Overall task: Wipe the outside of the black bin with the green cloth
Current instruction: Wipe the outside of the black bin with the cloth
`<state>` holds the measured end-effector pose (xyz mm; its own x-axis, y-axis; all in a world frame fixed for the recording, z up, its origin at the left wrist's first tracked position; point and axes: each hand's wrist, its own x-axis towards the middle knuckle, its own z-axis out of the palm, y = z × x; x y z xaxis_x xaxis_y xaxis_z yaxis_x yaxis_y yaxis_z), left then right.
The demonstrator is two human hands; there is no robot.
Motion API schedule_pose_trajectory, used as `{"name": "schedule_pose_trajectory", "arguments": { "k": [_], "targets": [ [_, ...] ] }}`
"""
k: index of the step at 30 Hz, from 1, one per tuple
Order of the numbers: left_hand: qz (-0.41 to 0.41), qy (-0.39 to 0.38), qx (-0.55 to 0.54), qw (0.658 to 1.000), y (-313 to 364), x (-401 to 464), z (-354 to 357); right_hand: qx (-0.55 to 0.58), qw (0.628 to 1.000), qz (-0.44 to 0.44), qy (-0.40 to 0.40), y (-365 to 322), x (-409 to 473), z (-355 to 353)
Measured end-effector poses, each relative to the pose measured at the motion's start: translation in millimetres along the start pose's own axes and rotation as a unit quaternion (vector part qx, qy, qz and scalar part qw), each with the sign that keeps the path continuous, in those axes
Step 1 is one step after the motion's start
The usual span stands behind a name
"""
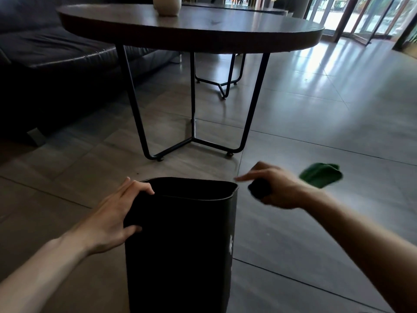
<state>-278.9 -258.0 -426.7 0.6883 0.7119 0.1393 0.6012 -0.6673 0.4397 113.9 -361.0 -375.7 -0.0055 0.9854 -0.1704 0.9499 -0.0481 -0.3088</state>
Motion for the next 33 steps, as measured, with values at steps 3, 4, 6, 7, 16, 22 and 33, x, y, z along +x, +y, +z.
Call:
{"name": "schedule_pose_trajectory", "arguments": {
  "k": [3,4,6,7,16,22,33],
  "targets": [
    [-0.006,-0.018,0.008,1.0,-2,-4,-6,0.029,0.998,-0.059,-0.024,-13,6,25],
    [-0.011,-0.019,0.009,1.0,-4,-8,-8,0.036,0.997,-0.074,-0.012,-17,8,28],
    [-0.029,-0.012,-0.001,1.0,-4,-12,-11,0.024,0.996,-0.085,-0.004,-21,9,28],
    [-0.032,-0.005,-0.003,0.999,-4,-13,-12,0.018,0.996,-0.09,-0.009,-25,8,26],
    [0.063,0.1,-0.115,0.986,50,20,-21,-0.031,0.997,-0.07,0.015,-68,5,-12],
    [0.13,0.066,-0.098,0.984,77,29,-1,-0.048,0.997,-0.012,0.06,-81,16,-11],
    [0.066,0.067,-0.05,0.994,36,46,-3,0.213,0.869,-0.164,0.415,-121,2,37]
  ]
}}
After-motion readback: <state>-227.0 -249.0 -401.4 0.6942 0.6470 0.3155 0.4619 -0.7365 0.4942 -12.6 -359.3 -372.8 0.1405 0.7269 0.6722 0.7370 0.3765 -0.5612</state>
